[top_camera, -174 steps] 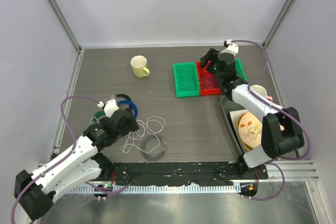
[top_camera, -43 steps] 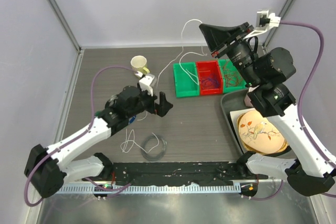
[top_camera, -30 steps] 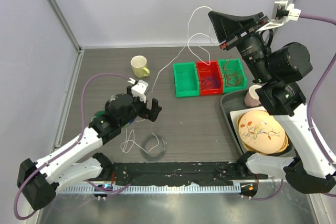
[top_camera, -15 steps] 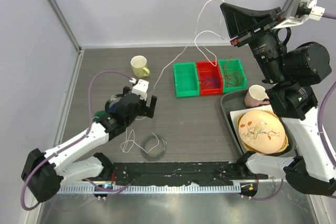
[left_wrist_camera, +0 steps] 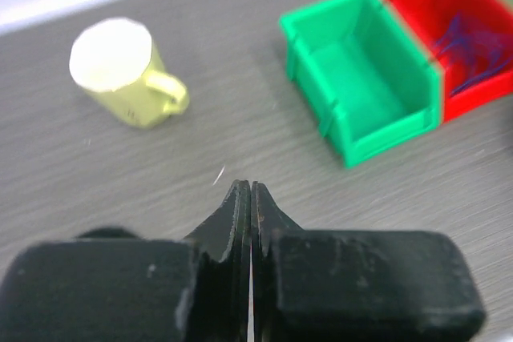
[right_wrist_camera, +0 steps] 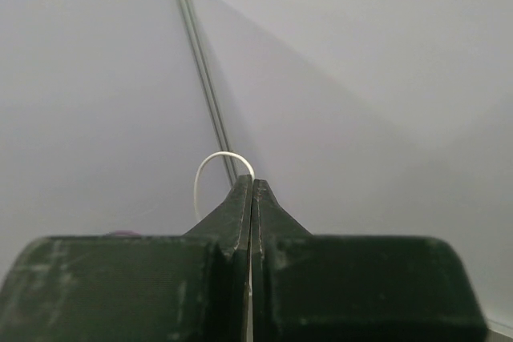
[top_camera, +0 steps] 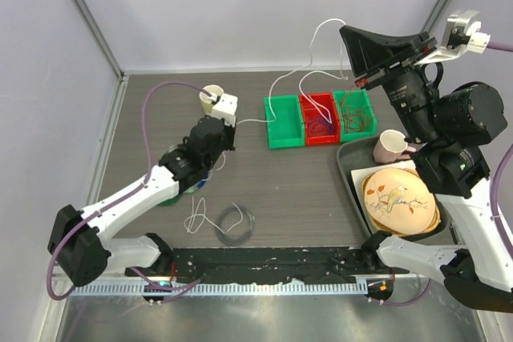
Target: Untangle the cables
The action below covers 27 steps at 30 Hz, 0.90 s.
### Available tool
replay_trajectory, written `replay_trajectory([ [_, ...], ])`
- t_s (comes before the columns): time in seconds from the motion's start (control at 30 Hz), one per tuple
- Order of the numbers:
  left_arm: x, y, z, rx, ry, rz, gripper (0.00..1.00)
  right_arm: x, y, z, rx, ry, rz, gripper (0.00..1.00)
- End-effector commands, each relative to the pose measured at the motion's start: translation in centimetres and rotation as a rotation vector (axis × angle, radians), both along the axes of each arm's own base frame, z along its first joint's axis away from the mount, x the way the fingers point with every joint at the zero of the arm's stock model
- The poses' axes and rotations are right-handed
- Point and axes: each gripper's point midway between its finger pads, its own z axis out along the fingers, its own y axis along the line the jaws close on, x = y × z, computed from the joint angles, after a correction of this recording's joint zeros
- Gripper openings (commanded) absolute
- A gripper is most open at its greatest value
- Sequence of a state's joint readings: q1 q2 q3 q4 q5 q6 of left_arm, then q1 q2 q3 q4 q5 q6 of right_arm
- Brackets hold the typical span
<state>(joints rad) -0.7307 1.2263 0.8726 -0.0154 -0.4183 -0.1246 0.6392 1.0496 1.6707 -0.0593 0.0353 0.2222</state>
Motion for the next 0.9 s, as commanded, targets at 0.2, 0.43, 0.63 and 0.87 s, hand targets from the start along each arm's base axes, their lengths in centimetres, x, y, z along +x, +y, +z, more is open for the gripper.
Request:
replay_trajectory([
  [0.2, -5.6, -2.4, 22.7, -0.535, -0.342, -0.288, 0.00, 4.4, 1.0, -10.9, -0.098, 0.153, -0.102, 0.01],
  [0.43, -6.0, -5.2, 22.9, -0.631, -0.247, -0.383, 0.00, 5.0, 5.3, -16.1, -0.103, 0.181, 0.080, 0.01],
  [0.63, -0.9, -8.1, 17.8, -0.585, -0.084, -0.255, 0.00, 10.1, 5.6, -21.3, -0.082, 0.332, -0.058, 0.01],
  [0.87, 5.6, -10.2, 12.2, -0.489, 0.040, -0.043, 0.00, 15.9, 6.4, -25.9, -0.049, 0.431, -0.095, 0.01],
])
